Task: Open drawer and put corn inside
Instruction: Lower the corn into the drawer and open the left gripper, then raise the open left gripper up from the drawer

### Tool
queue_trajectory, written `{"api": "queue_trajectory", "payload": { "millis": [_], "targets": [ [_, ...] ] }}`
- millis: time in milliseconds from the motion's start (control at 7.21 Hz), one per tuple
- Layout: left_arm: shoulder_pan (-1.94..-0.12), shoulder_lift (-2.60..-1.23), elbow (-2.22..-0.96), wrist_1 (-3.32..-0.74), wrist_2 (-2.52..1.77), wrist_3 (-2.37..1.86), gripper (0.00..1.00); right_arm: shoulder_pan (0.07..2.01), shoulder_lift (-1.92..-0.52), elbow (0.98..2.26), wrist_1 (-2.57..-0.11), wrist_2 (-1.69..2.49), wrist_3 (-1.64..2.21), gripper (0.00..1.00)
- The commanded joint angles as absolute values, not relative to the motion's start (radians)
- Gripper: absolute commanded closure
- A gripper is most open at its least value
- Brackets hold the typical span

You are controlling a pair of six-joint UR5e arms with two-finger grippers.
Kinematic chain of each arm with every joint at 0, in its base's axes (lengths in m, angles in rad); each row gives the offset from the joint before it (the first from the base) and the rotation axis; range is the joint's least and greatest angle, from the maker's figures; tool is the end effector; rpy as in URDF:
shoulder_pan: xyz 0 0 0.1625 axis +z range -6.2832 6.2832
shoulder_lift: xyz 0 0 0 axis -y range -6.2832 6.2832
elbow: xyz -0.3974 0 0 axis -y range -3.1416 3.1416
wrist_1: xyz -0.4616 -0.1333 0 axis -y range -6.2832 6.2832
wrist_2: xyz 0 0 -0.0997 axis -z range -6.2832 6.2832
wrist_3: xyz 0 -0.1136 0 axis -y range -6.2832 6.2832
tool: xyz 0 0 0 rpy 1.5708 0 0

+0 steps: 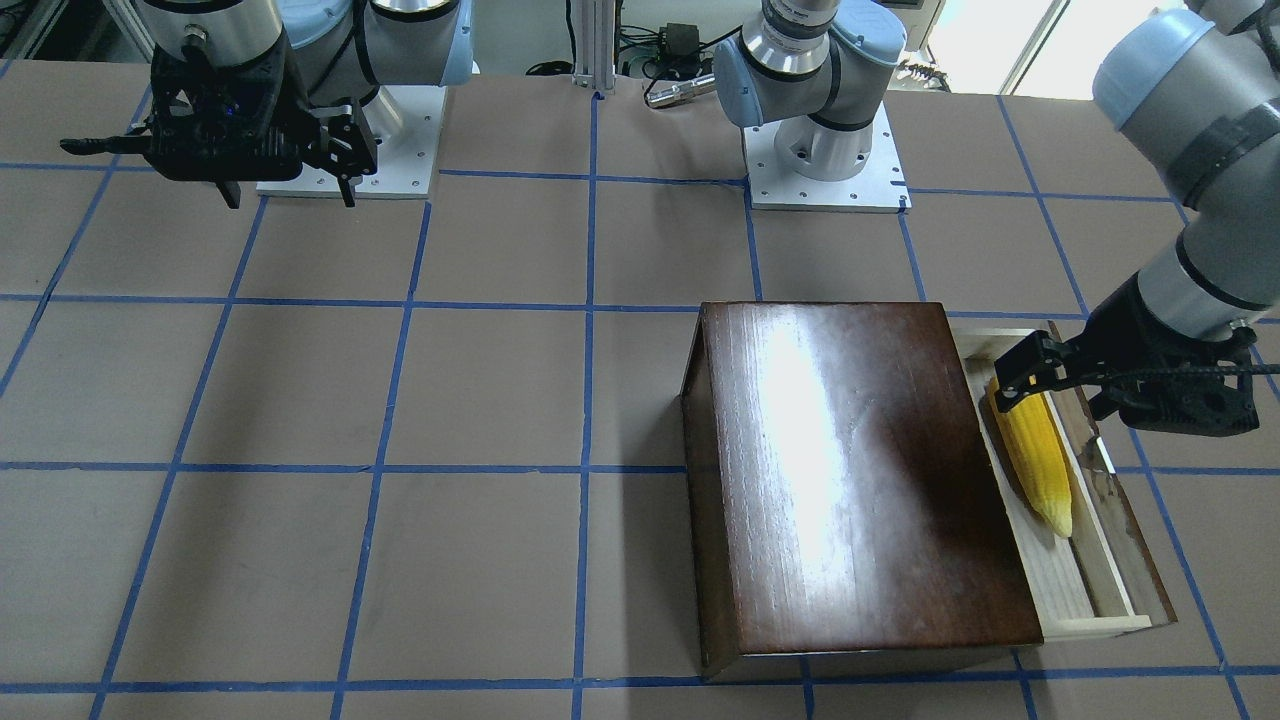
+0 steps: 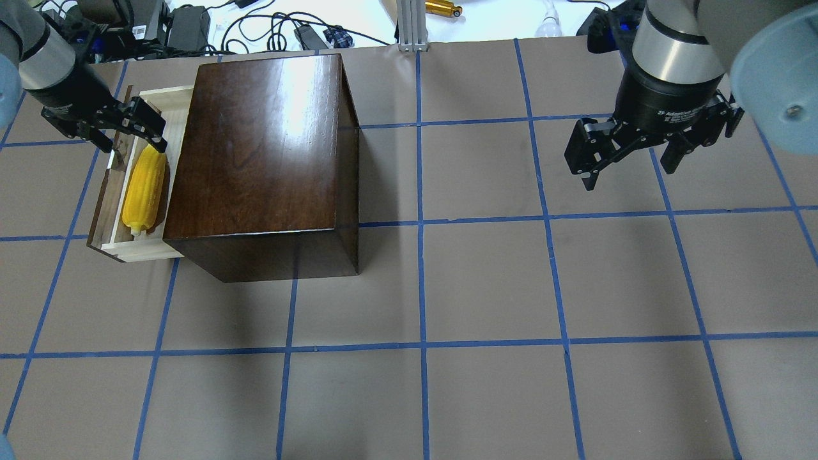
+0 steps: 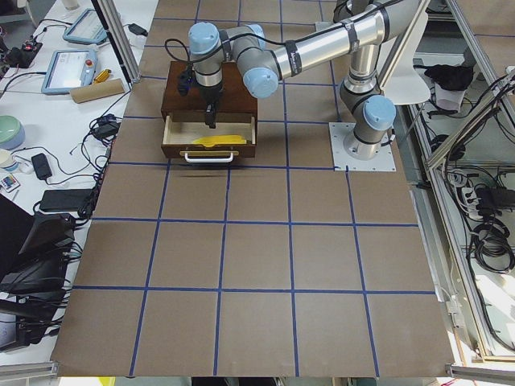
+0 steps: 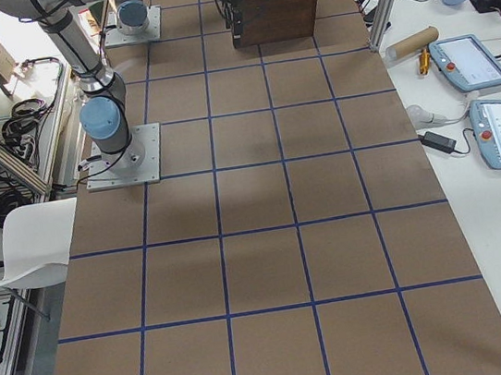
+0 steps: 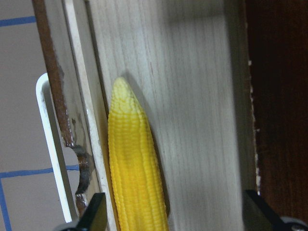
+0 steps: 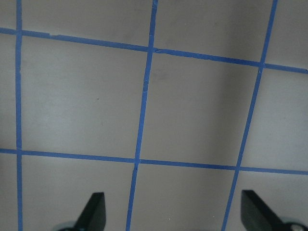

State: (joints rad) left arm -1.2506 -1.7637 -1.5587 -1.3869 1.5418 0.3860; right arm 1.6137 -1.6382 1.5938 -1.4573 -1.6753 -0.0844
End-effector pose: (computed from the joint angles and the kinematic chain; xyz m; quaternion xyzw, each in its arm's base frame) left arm 0.0687 -0.6413 0.3563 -0.0329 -0.9994 0.0065 0.0131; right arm 0.1439 -0.5203 0.4599 0.0653 -0.9959 -0.0356 0.0515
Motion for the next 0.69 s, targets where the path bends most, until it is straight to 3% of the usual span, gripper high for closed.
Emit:
{"api": "queue_trajectory", "payload": {
  "millis": [0, 555],
  "targets": [
    [-1.365, -1.724, -1.485, -1.53, 1.543, 0.251, 0.0, 1.614, -1.638, 1.594, -1.457, -1.677, -0.084, 0.0],
    [-1.598, -1.693, -1.453, -1.568, 1.543, 0.123, 0.0, 1.614, -1.638, 1.594, -1.457, -1.675, -0.084, 0.0]
  ]
}}
